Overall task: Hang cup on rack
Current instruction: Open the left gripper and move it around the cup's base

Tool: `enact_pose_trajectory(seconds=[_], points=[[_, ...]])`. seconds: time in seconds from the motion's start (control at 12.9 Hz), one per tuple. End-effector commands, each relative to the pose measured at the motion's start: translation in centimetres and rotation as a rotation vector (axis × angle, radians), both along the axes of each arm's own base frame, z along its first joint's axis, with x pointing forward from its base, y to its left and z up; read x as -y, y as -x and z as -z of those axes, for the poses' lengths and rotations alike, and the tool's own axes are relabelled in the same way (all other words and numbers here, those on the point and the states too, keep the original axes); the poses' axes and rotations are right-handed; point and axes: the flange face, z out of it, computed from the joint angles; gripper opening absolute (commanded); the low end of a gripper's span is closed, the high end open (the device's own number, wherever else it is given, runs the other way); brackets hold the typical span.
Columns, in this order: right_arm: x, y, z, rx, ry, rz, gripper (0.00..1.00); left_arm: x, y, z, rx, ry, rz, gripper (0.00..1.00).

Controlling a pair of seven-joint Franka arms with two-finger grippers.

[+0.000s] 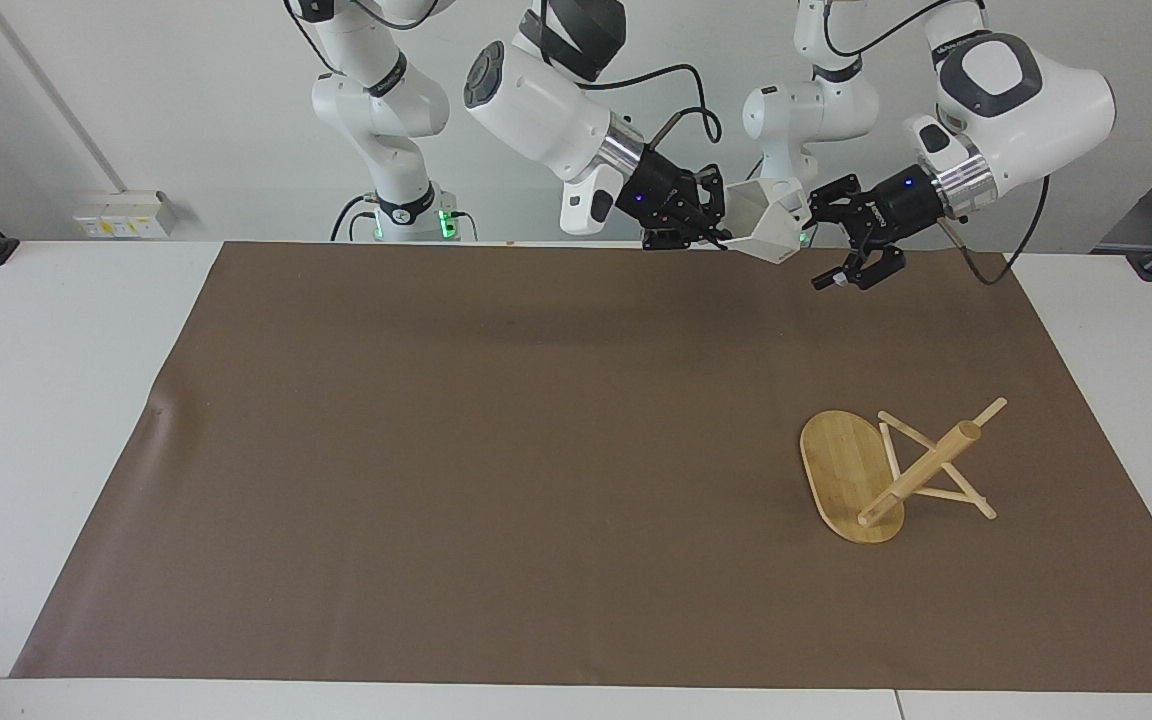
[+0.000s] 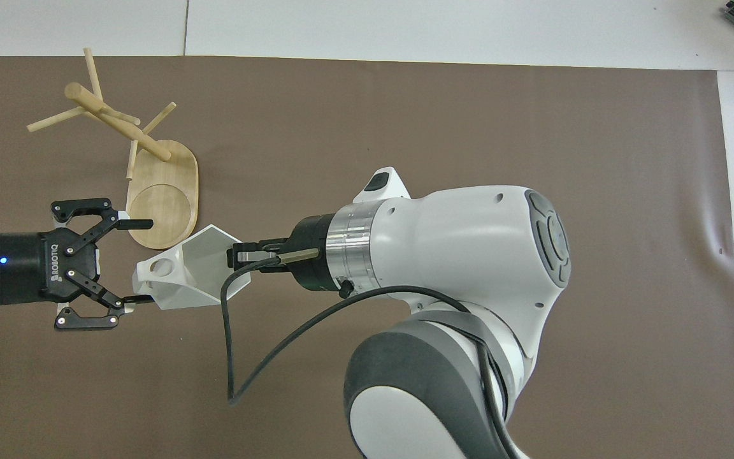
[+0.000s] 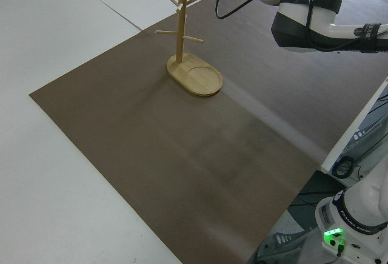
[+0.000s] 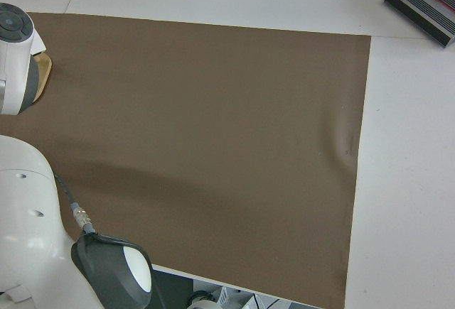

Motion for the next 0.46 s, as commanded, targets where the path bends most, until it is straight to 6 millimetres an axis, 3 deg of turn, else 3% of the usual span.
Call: enact_pose_trajectory(seconds=[0.0,0.15,0.39], points=[[-0.1,0.0,0.0,0.0,0.001,0.005,0.0,-0.7,1.1,0.0,-0.012,0.006,-0.005,1.0],[-0.1,0.0,0.0,-0.001,0.002,0.005,0.0,-1.6,1.5,0.3,-0.06,0.016,-0.03,1.0],[-0.1,0.0,0.0,-0.001,0.002,0.006,0.0,-1.3,3.2,1.4,-0.115,0.025,-0.027,1.0]])
